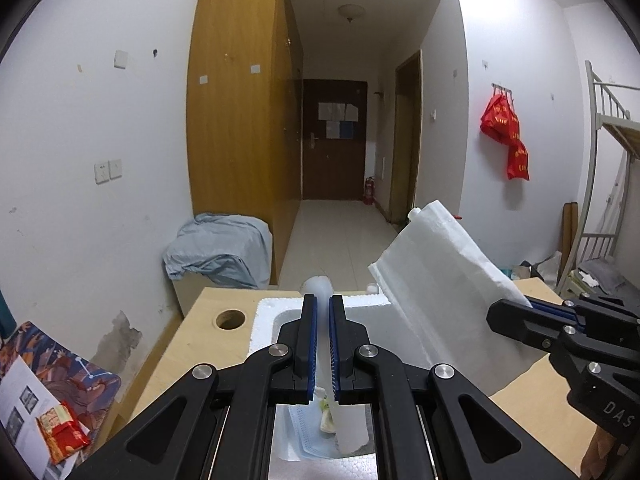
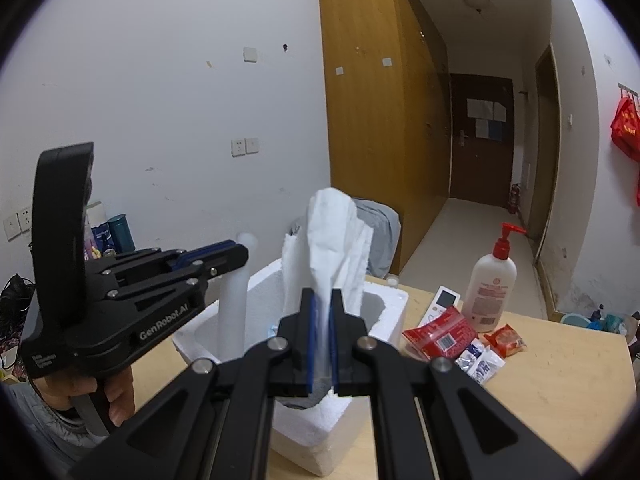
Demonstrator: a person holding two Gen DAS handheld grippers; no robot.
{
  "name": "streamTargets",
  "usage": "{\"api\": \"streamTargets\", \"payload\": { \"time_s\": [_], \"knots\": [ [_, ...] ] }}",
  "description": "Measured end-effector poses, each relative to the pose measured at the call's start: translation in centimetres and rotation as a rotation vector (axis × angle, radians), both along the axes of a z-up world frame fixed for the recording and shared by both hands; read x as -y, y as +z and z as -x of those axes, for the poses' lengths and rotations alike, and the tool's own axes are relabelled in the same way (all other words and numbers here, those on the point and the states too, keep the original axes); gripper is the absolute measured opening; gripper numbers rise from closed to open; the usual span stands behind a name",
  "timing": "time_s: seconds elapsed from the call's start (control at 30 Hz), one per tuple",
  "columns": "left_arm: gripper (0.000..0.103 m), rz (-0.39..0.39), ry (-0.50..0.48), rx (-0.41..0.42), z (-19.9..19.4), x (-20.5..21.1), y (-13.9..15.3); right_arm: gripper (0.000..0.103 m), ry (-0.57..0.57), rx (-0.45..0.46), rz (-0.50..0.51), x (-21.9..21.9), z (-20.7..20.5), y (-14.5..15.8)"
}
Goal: Organize soft objects
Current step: 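Carry the foam stick and tissue sheet with both tools over the foam box, then open the left tool to drop the foam stick into the box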
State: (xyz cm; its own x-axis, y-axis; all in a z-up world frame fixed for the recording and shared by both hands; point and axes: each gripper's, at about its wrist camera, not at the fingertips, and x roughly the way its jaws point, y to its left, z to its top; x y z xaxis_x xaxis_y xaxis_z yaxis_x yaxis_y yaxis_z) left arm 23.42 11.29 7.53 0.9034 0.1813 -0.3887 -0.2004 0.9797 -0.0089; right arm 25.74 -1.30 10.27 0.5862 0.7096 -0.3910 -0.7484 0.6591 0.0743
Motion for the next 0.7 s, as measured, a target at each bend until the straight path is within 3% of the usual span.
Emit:
{"api": "streamTargets", "payload": {
  "time_s": [0.23,0.3,0.33,0.37,0.43,0.7],
  "knots": [
    [0.016,0.009,0.003,-0.01,-0.4,-0.2,-0.4,0.008,-0.013,-0.001,0.002,0.4,-0.1,-0.1],
    [0.042,-0.007,0.024,-0.01,-0.3,-0.2,-0.4,0.008,-0.013,-0.003,0.003,0.3,-0.2,-0.1],
    [0.072,-0.018,0.04,-0.001,-0.1,-0.2,-0.5,0.008,-0.012,-0.005,0.002,0.3,-0.2,-0.1],
    [0.089,-0.026,0.057,0.018,0.2,-0.2,-0.4,0.008,-0.011,-0.004,0.002,0.4,-0.2,-0.1],
    [0.091,-0.031,0.08,0.055,1.0,-0.3,-0.4,0.008,-0.01,-0.004,0.002,0.4,-0.1,-0.2],
    [0.091,-0.026,0.105,0.047,1.9,-1.3,-0.3,0.008,-0.002,-0.008,0.007,-0.1,-0.1,-0.3]
  ]
}}
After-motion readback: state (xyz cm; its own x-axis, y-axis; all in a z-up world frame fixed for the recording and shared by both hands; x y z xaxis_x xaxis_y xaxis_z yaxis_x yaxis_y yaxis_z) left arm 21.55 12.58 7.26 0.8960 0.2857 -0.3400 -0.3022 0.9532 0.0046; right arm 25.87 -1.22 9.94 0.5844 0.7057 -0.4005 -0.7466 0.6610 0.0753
